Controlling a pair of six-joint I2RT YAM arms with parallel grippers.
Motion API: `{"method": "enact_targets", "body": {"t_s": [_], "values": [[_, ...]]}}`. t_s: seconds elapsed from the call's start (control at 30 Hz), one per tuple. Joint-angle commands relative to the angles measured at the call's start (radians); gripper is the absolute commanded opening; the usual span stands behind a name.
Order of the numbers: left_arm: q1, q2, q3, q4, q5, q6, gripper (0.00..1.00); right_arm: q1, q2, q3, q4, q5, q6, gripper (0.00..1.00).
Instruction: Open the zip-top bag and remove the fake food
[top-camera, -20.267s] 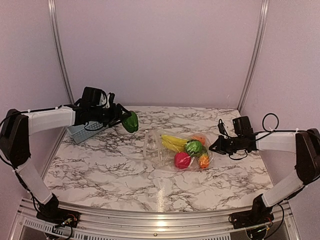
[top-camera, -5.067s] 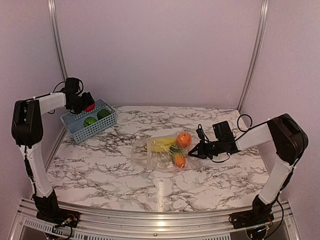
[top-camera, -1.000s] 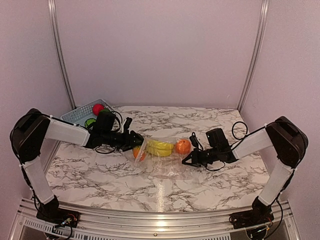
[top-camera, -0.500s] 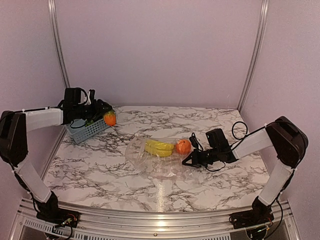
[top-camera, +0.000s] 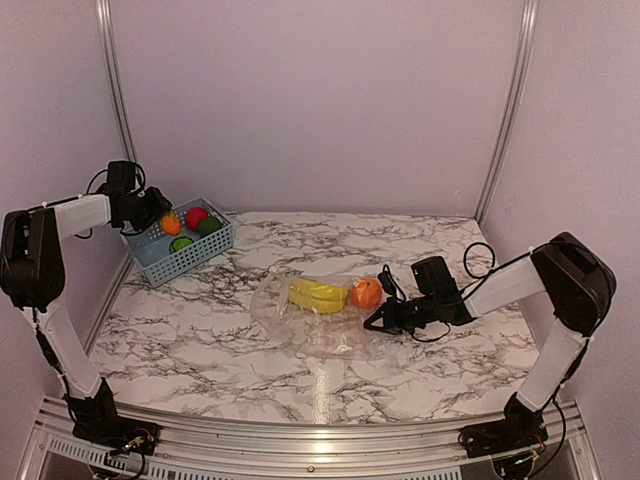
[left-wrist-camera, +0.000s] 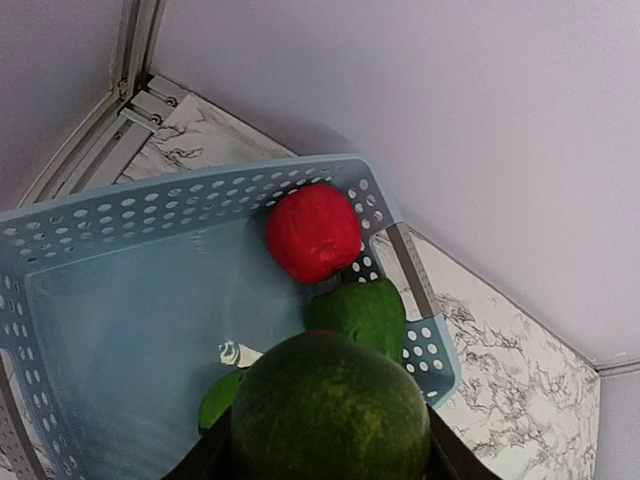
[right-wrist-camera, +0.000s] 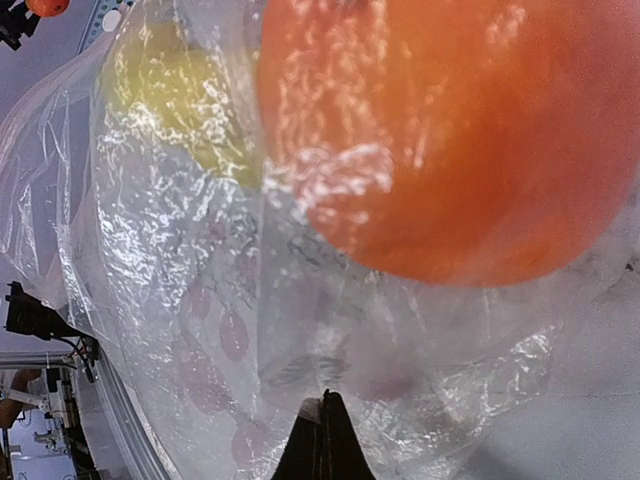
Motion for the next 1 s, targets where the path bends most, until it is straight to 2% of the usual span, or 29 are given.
{"method": "enact_targets", "body": {"t_s": [0.0, 0.17, 0.37, 0.43, 0.5, 0.6, 0.7, 0.97], "values": [[0.045, 0.082, 0.081, -0.096, -0.149, 0.041, 0.43, -0.004, 0.014, 0.048, -0.003, -0.018, -0.027, 0.00], [0.060, 0.191, 0.197, -0.155, -0.191, 0.070, 0.44, -0.002, 0.030, 0.070, -0.010, -0.027, -0.040, 0.00], [0.062, 0.296, 0.311, -0.228, -0.225, 0.084, 0.52, 0.006, 0.038, 0.076, -0.012, -0.031, -0.042, 0.00], [0.064, 0.313, 0.333, -0.247, -0.228, 0.084, 0.59, 0.007, 0.040, 0.083, -0.021, -0.032, -0.048, 0.00], [0.064, 0.321, 0.353, -0.272, -0.226, 0.082, 0.70, 0.008, 0.038, 0.092, -0.030, -0.029, -0.056, 0.00], [0.064, 0.315, 0.351, -0.275, -0.210, 0.088, 0.79, 0.010, 0.032, 0.088, -0.031, -0.028, -0.056, 0.00], [0.064, 0.293, 0.347, -0.274, -0.195, 0.100, 0.84, 0.015, 0.032, 0.085, -0.031, -0.028, -0.059, 0.00], [0.035, 0.090, 0.158, -0.143, 0.005, 0.130, 0.85, 0.021, 0.034, 0.083, -0.028, -0.036, -0.071, 0.00]]}}
